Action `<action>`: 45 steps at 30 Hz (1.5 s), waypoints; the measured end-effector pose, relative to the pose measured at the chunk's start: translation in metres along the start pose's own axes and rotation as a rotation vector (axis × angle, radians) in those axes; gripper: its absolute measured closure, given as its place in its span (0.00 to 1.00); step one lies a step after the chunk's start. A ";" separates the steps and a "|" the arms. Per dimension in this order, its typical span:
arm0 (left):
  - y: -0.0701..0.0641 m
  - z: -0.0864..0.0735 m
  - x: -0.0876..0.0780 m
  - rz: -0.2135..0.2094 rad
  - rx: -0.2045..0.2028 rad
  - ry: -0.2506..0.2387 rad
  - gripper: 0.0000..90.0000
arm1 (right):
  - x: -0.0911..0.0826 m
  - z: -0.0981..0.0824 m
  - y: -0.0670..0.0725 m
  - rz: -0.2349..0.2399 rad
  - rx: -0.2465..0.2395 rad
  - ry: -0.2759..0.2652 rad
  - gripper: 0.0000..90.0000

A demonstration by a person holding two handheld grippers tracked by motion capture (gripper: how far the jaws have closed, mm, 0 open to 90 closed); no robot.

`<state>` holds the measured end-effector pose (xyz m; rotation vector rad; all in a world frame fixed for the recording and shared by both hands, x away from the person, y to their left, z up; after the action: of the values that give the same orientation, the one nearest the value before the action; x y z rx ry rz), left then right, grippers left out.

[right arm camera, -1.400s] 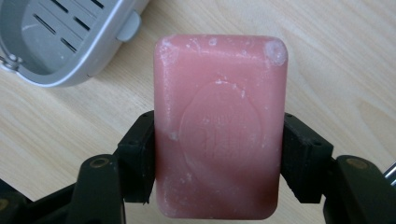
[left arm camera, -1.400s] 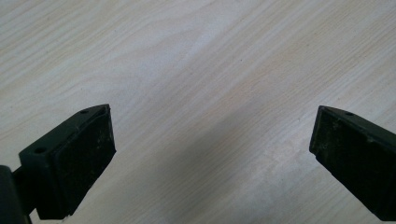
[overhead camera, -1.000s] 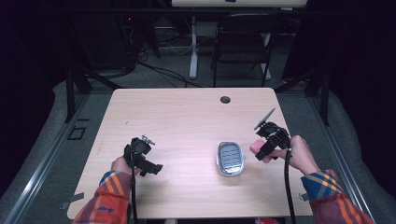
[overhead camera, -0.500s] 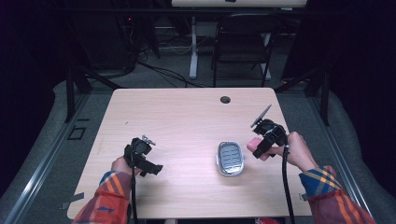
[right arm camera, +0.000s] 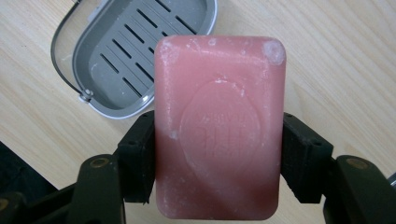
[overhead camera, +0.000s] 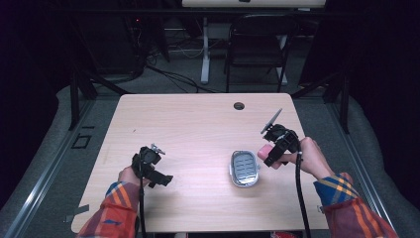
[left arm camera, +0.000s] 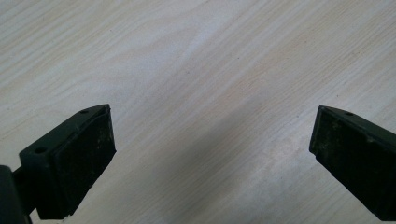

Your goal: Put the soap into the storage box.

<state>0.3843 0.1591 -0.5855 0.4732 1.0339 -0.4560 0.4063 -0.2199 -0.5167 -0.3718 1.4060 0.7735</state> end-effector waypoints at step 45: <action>-0.001 -0.001 0.001 -0.002 0.019 0.008 0.00 | 0.048 0.042 0.025 -0.052 -0.008 0.126 0.41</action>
<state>0.3834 0.1583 -0.5866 0.4909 1.0388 -0.4663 0.4199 -0.1624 -0.5507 -0.4675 1.5053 0.7238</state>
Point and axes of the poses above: each handheld gripper's, and its own axes: x roughly forward along the jaws, z roughly out of its top, y roughly to its left, the point moved 7 cm from there along x, roughly forward along the jaws, and after that the axes turned 11 degrees about z, right-handed, at the moved point
